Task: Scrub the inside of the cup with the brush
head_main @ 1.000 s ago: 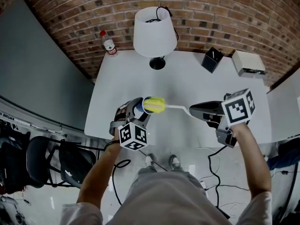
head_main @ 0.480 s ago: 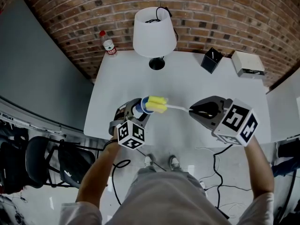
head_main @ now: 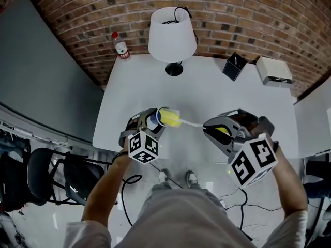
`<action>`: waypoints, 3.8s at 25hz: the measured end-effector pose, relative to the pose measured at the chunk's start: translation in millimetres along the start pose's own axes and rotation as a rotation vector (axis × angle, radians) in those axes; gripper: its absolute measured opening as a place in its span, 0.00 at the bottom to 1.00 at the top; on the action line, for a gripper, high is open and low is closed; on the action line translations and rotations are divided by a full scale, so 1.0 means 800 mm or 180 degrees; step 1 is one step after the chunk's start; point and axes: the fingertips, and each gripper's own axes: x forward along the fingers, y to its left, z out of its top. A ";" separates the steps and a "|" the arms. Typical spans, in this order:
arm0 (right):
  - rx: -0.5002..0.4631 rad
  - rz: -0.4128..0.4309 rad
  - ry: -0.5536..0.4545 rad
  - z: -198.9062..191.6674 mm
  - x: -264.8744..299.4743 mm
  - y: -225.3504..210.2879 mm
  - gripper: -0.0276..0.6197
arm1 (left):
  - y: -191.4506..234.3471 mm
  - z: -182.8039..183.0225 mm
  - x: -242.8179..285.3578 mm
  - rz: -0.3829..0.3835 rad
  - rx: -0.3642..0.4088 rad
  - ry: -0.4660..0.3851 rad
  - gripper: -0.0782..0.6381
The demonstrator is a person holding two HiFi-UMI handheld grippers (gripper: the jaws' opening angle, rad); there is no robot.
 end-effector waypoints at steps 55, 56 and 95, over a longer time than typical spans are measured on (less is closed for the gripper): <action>0.4804 0.1066 -0.0637 -0.053 0.079 -0.006 0.08 | 0.004 -0.002 0.001 0.0280 0.0429 0.0092 0.47; 0.4968 0.1123 -0.0678 -0.053 0.079 -0.006 0.08 | 0.005 -0.001 0.001 0.0290 0.0433 0.0084 0.47; 0.5087 -0.0738 -0.0642 -0.051 0.064 -0.016 0.08 | -0.014 -0.043 0.082 -0.0543 -0.0992 -0.0457 0.47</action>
